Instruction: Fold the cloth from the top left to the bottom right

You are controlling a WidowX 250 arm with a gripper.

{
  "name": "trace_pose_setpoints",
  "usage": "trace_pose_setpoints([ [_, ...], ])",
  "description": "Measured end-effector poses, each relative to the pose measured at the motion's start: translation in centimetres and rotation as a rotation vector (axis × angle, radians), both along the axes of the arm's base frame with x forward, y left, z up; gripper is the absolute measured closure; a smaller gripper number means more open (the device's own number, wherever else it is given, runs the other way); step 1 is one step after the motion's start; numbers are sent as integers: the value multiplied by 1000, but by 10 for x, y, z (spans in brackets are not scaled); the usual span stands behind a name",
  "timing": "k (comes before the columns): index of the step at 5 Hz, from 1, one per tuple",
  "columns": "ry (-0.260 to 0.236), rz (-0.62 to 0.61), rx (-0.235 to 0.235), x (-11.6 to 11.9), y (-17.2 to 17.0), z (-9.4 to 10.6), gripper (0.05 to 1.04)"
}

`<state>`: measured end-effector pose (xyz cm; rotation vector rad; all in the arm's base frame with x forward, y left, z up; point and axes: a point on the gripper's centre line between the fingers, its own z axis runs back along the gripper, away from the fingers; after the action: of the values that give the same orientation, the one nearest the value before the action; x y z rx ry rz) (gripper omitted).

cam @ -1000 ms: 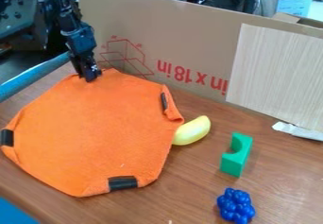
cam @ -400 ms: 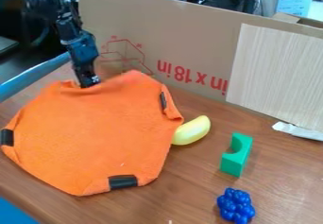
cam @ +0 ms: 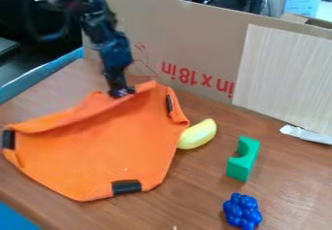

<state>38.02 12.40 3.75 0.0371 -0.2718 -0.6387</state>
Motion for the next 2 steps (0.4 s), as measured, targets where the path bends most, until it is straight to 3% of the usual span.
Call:
trace_pose_setpoints([
  [1, -10, -107, 77, -26, -42, -3, 1010],
  [2, 10, -210, 151, -51, -77, -17, 1011],
])
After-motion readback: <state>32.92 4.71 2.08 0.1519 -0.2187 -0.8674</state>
